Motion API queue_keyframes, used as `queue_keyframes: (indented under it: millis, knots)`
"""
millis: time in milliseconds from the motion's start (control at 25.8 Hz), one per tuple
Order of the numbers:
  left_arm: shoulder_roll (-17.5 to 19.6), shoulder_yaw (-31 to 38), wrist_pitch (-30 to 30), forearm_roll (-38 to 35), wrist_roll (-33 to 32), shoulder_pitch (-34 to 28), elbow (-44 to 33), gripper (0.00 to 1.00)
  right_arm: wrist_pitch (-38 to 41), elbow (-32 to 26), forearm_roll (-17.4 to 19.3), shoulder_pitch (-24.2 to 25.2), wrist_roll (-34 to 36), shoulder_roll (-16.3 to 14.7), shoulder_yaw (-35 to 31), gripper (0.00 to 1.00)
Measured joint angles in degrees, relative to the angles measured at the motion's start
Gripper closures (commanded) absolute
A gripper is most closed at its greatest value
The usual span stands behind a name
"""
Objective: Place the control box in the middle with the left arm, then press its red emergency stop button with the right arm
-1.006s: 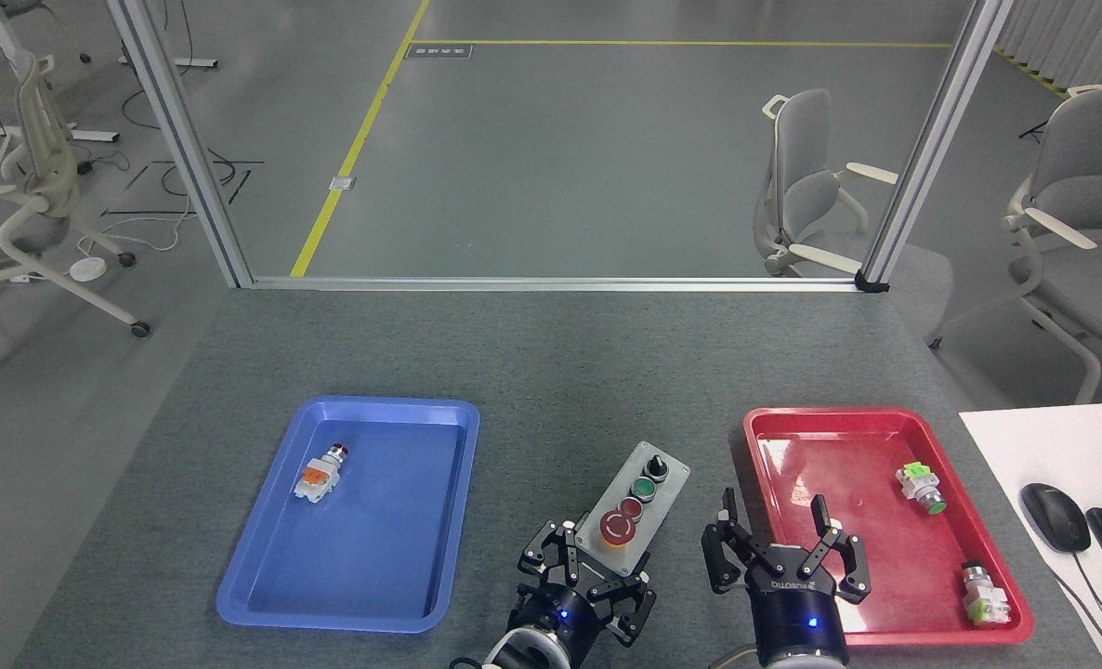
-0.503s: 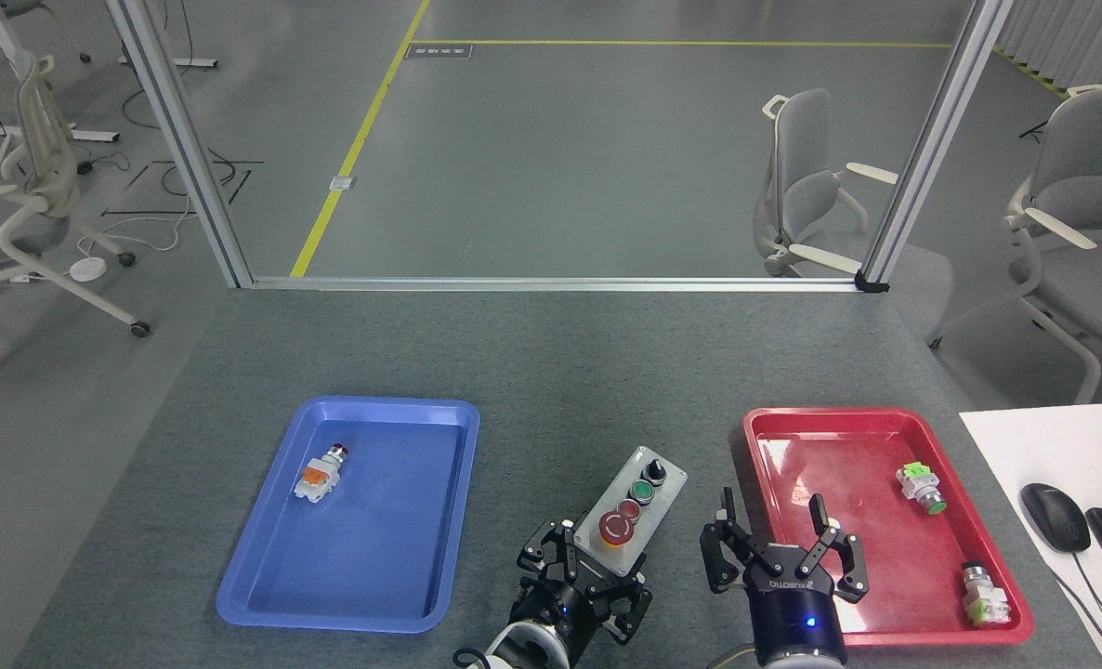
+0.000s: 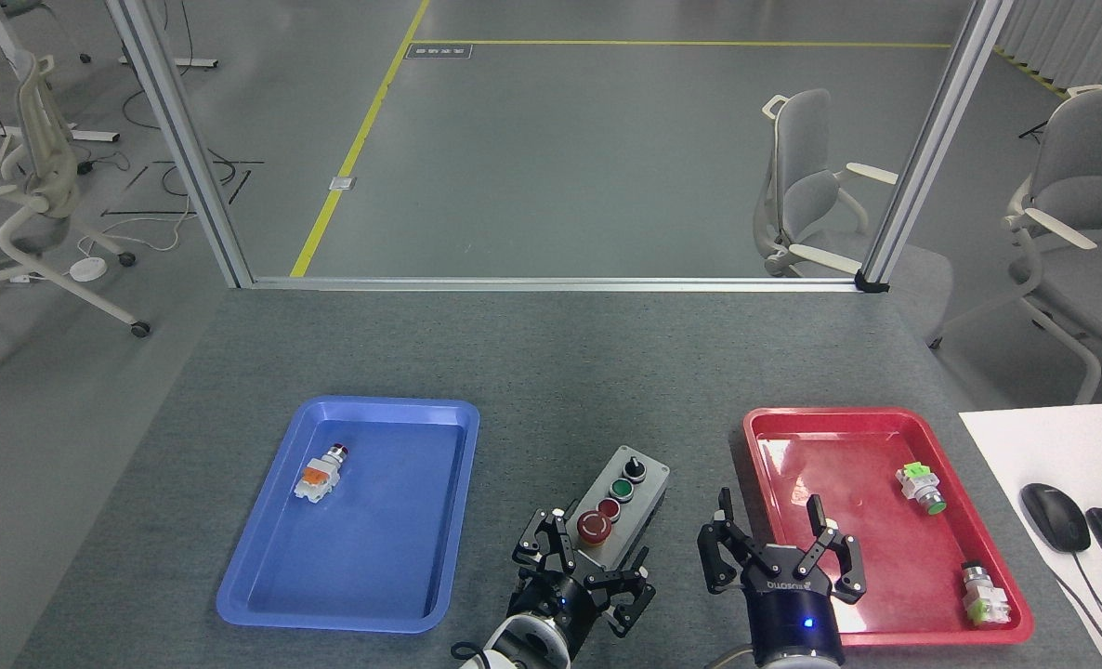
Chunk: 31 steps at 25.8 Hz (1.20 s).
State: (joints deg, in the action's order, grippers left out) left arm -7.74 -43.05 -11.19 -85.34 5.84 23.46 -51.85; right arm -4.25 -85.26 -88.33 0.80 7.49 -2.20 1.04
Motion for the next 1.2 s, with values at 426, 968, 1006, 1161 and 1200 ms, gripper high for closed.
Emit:
queue_keyframes:
  millis: [426,968,1006,1161,1200]
  knots:
    - [11.3,2.3,5.0,1.0,0.4,-11.3,-15.0,0.01,-0.3,0.0,-0.2,-0.1,0.0,0.3,1.5,0.27]
    - [23.2,37.4,22.5,9.6,0.7,-25.7,-38.5,0.01,1.2,0.1,-1.9,0.1,-0.6,-0.2,9.6,1.0]
    - [23.1,40.5,23.7,10.3,0.8,-25.7,-39.3,0.01,1.2,0.2,-2.2,0.1,-0.6,-0.2,10.2,1.0]
    - [23.0,47.8,24.7,13.5,0.7,-23.4,-38.2,0.01,1.2,0.4,-3.4,-0.1,-0.9,0.0,11.9,1.0]
    - [22.9,48.7,24.3,14.2,0.5,-22.3,-37.1,0.01,1.2,0.6,-3.5,-0.2,-1.3,0.1,12.3,1.0]
